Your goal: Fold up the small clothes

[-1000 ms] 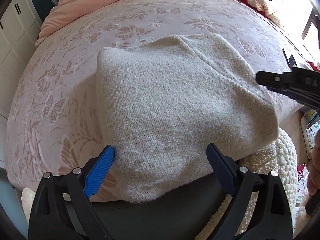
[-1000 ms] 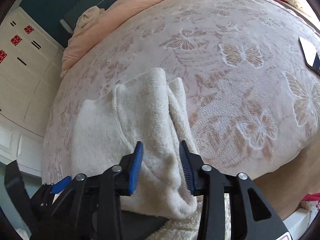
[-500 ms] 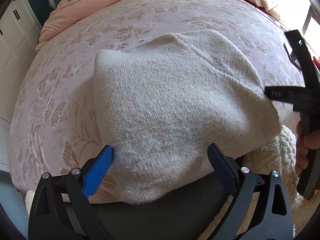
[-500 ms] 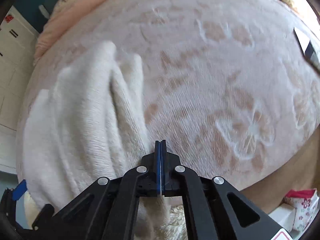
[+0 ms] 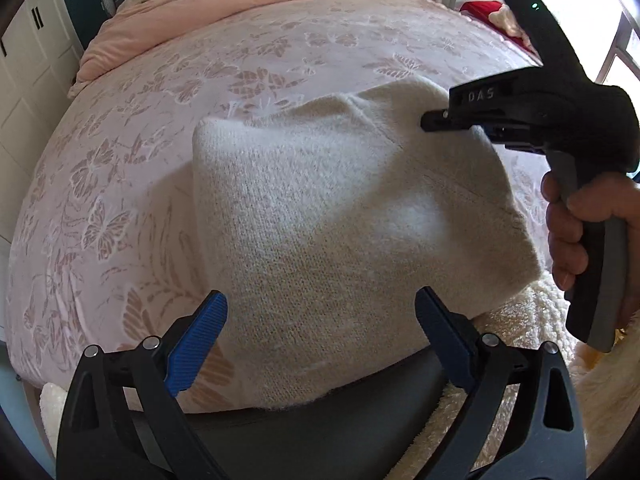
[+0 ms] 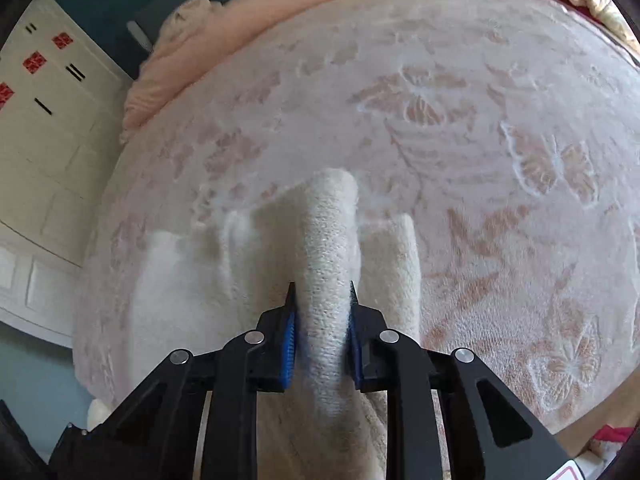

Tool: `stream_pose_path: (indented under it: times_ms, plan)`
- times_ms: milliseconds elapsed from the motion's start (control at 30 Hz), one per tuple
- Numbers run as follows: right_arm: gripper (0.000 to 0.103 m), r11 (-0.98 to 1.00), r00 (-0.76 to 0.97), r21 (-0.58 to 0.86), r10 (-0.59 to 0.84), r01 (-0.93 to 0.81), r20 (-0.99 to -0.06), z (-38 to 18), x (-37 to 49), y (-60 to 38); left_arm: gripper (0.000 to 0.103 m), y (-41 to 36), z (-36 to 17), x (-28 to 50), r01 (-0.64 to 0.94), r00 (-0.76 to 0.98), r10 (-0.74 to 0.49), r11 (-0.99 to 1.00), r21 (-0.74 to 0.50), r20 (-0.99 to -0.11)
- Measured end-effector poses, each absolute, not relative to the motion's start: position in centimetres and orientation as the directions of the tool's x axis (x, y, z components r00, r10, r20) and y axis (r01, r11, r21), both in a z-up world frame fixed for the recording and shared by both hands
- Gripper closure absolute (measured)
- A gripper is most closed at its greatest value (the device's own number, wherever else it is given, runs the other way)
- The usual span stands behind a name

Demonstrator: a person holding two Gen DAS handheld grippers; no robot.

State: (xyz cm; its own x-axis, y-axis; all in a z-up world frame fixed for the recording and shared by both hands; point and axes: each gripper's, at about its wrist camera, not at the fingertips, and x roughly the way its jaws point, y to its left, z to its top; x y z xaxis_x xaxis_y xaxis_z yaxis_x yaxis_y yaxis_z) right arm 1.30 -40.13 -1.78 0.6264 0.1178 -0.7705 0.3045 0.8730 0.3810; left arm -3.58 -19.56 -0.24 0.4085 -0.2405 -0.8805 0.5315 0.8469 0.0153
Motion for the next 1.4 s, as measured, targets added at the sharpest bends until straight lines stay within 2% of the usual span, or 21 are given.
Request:
stream_pose_path:
  times_ms: [67,167,233,300,333,400,467,567,667,733,800,900,933,1000,1033,1067,1100,1200,1400]
  plan:
    - [0.094,0.881,0.642,0.331,0.041,0.339,-0.766,-1.7,0.1,-40.9,0.008,-19.6,0.2,-3.6,0.544,0.431,-0.264,0.839,0.015,-0.863]
    - [0.092,0.861,0.468,0.302,0.087,0.408,-0.88,-8.8,1.0,-42.8,0.008,-20.2,-1.3,-2.8,0.545,0.375,-0.263,0.838,-0.018,-0.889]
    - [0.088,0.841,0.527,0.354,0.099,0.409,-0.844,-7.8,-0.2,-43.4,0.008,-20.1,-2.1,-2.4,0.531,0.349,-0.267,0.846,-0.045,-0.898]
    - [0.064,0.821,0.558,0.373,0.082,0.432,-0.826,-5.4,-1.4,-43.7,0.008,-19.3,-1.8,-2.0,0.518,0.348,-0.285,0.853,-0.07,-0.893]
    - [0.059,0.822,0.576,0.373,0.067,0.431,-0.815,-4.3,-2.2,-43.6,0.008,-18.7,-1.6,-1.7,0.506,0.341,-0.306,0.856,-0.101,-0.889]
    - [0.028,0.834,0.593,0.368,0.062,0.411,-0.803,-3.0,-4.1,-42.9,0.008,-17.5,-1.3,-1.2,0.475,0.33,-0.333,0.867,-0.149,-0.883]
    - [0.023,0.845,0.576,0.364,0.083,0.391,-0.813,-3.3,-5.5,-42.1,0.008,-16.2,-1.4,-0.5,0.441,0.308,-0.366,0.873,-0.209,-0.878]
    - [0.021,0.838,0.509,0.381,0.147,0.392,-0.848,-6.1,-7.1,-41.2,0.007,-14.4,-2.9,0.9,0.366,0.228,-0.433,0.868,-0.335,-0.872]
    - [0.02,0.769,0.482,0.477,0.254,0.425,-0.838,-9.3,-7.7,-41.2,0.007,-13.4,-6.6,2.3,0.244,0.092,-0.487,0.857,-0.454,-0.869]
    - [0.015,0.71,0.491,0.552,0.325,0.438,-0.808,-10.8,-7.4,-41.2,0.005,-13.3,-8.8,2.7,0.192,0.038,-0.509,0.848,-0.493,-0.86]
    - [0.005,0.695,0.505,0.569,0.333,0.439,-0.796,-11.0,-6.6,-40.9,0.005,-13.7,-9.1,2.8,0.195,0.053,-0.512,0.847,-0.494,-0.858]
    - [0.007,0.694,0.508,0.578,0.343,0.43,-0.79,-11.0,-5.3,-40.1,0.005,-15.5,-8.2,2.6,0.262,0.062,-0.48,0.854,-0.45,-0.875]
    - [0.013,0.714,0.505,0.563,0.333,0.416,-0.796,-10.6,-4.9,-39.6,0.006,-16.3,-7.8,2.5,0.292,0.066,-0.463,0.856,-0.427,-0.884]
    - [0.051,0.739,0.506,0.547,0.323,0.392,-0.8,-9.7,-4.4,-38.8,0.021,-17.6,-6.7,2.1,0.343,0.082,-0.414,0.866,-0.364,-0.906]
    - [0.059,0.74,0.516,0.546,0.315,0.393,-0.797,-8.9,-4.4,-38.7,0.027,-18.0,-6.1,2.0,0.366,0.087,-0.402,0.864,-0.346,-0.912]
    - [0.064,0.75,0.524,0.534,0.295,0.392,-0.799,-8.0,-4.4,-38.4,0.038,-18.4,-5.3,1.9,0.389,0.091,-0.388,0.862,-0.326,-0.917]
    - [0.067,0.761,0.538,0.523,0.277,0.383,-0.796,-6.9,-4.5,-38.2,0.045,-18.6,-4.6,1.9,0.408,0.095,-0.388,0.855,-0.319,-0.917]
    - [0.068,0.77,0.605,0.535,0.251,0.348,-0.755,-2.9,-5.1,-37.5,0.053,-19.1,-1.5,1.7,0.469,0.132,-0.399,0.832,-0.297,-0.908]
    - [0.069,0.816,0.732,0.502,0.152,0.286,-0.664,6.3,-7.2,-36.6,0.055,-19.3,6.7,1.4,0.562,0.221,-0.497,0.768,-0.307,-0.839]
